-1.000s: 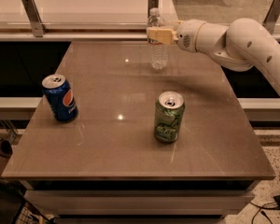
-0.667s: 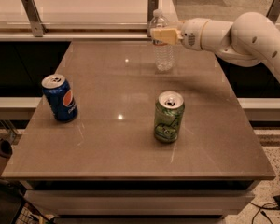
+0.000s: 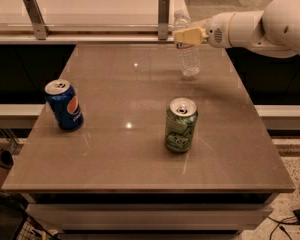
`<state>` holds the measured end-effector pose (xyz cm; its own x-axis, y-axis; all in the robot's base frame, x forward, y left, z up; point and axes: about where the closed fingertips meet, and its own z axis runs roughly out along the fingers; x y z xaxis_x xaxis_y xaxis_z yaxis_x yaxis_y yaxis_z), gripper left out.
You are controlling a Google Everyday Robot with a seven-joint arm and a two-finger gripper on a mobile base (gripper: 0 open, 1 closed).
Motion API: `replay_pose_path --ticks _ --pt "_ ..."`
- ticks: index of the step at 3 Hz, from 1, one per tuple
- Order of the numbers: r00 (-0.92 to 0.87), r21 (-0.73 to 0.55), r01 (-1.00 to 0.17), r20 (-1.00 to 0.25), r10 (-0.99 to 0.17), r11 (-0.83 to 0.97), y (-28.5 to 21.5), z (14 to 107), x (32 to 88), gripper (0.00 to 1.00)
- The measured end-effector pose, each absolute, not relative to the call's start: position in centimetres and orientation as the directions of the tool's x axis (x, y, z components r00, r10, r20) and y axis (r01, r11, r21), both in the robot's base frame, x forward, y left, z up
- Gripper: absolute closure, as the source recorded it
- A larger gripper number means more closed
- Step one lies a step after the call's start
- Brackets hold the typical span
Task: Knock water bottle over
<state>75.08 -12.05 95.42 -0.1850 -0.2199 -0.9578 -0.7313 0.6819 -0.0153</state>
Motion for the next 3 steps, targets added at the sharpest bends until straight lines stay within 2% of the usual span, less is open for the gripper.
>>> replay_pose_path --ticks 2,3 --pt "-0.23 -0.078 -0.729 -0.908 -0.35 0.681 -13.8 96.4 75.7 1.0" --pt "-0.243 -0.119 -0.749 -0.866 -0.437 0.652 -12.8 96.5 76.2 1.0"
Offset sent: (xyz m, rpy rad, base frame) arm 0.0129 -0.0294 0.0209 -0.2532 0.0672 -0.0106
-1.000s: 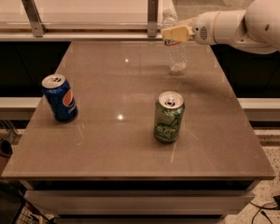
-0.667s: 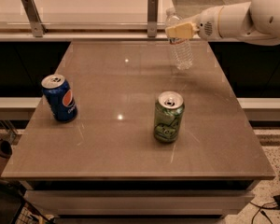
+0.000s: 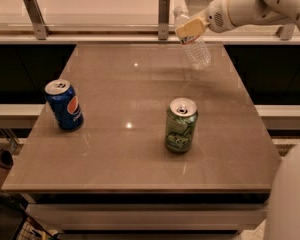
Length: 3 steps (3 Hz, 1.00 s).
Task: Knock water bottle over
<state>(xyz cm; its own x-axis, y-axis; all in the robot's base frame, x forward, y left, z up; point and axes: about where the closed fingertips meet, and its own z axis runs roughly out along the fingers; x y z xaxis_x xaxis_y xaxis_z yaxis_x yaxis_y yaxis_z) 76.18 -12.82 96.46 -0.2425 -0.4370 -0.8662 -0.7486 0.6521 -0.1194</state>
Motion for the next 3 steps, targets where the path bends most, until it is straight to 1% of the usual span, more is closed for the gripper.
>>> replay_pose_path --ticks 1,3 --pt "-0.249 -0.131 -0.782 -0.83 -0.499 0.609 -10.6 95.7 76.7 1.0" --pt "-0.27 -0.063 -0.848 -0.804 -0.53 0.527 -5.5 91.5 77.4 1.0"
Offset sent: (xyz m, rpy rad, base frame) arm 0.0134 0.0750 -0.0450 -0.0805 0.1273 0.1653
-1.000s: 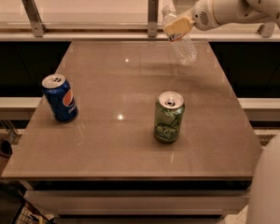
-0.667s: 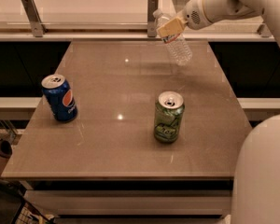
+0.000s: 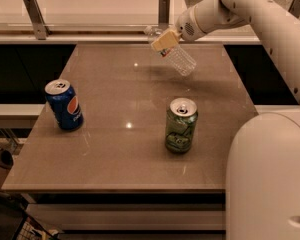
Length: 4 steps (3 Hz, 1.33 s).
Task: Knock water bottle over
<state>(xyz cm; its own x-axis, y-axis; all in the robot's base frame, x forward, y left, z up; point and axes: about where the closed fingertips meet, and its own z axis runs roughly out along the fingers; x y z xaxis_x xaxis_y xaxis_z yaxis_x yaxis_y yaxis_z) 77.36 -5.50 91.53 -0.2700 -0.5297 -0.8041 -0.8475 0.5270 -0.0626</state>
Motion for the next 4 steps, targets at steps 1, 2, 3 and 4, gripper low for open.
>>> replay_pose_path --ticks 1,2,3,4 --pt "-0.265 -0.032 -0.871 -0.81 -0.523 0.49 -2.9 89.8 78.2 1.0" --pt "-0.256 -0.008 -0.888 -0.821 -0.51 0.46 -0.6 88.6 78.9 1.0" --pt "-0.266 0.023 -0.889 -0.838 -0.476 0.457 1.3 87.5 79.8 1.0" --pt "-0.268 0.025 -0.889 -0.838 -0.476 0.458 1.3 87.3 79.8 1.0"
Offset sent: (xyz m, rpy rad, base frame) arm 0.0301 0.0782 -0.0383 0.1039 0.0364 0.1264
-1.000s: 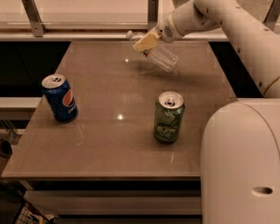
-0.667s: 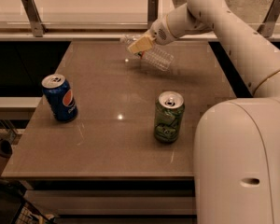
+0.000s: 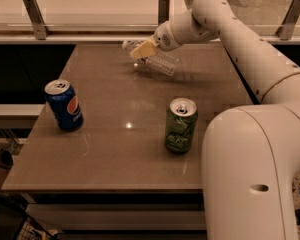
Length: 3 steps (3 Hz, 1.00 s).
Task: Knock water bottle over
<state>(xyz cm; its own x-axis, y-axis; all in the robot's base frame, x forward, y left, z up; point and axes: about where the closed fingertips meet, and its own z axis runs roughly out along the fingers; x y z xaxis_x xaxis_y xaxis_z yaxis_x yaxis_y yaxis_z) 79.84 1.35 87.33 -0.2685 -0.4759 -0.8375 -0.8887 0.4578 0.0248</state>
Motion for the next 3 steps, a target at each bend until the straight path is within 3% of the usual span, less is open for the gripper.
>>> replay_pose_path --ticks 3 --pt "-0.369 0.059 -0.89 -0.678 -0.636 0.453 2.7 83.3 79.1 1.0"
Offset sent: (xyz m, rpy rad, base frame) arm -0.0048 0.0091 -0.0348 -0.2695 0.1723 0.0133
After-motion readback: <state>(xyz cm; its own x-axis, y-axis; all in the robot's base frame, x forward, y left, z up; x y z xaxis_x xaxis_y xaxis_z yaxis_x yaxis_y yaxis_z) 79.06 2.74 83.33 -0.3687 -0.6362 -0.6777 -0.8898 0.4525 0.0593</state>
